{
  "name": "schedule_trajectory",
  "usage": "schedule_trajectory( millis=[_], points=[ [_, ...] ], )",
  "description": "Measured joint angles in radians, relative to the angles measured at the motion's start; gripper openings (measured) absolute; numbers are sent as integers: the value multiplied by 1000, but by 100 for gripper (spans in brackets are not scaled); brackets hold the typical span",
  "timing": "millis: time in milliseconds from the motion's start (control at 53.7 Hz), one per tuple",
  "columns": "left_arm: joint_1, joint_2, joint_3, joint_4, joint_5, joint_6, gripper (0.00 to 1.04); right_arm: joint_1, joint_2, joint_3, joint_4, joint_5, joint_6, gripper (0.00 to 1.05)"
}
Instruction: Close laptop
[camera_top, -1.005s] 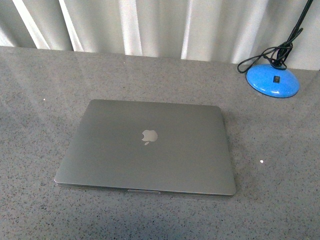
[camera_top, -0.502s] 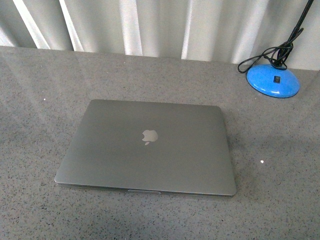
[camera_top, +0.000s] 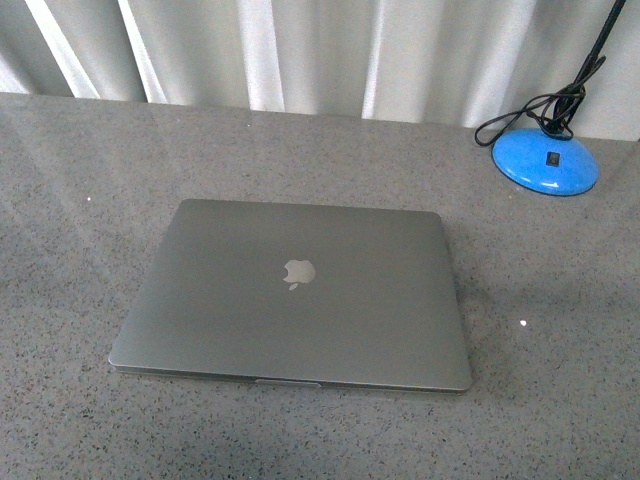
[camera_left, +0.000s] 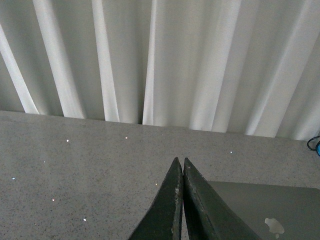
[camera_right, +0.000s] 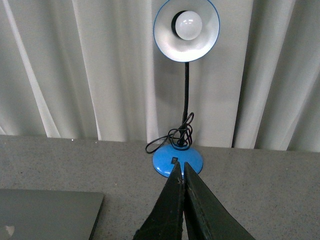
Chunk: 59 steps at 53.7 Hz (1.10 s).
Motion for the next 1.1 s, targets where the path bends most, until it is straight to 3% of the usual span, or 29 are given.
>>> schedule_trajectory(
  millis=[428,521,819,875,1098],
  points=[
    [0,-156,0,-155,0,0,4,0,-154,0,-153,0,0,1],
    [0,-291,0,-324,-2,0,4,0,-298,0,-323,0,1,1],
    [0,-332,0,-337,0,0,4,0,-326,0,-330,2,1,1],
    [0,-332,0,-337,0,0,13,0,-326,0,-330,2,1,5],
    [0,-332,0,-337,0,0,52,0,-326,0,-331,2,1,44]
  ],
)
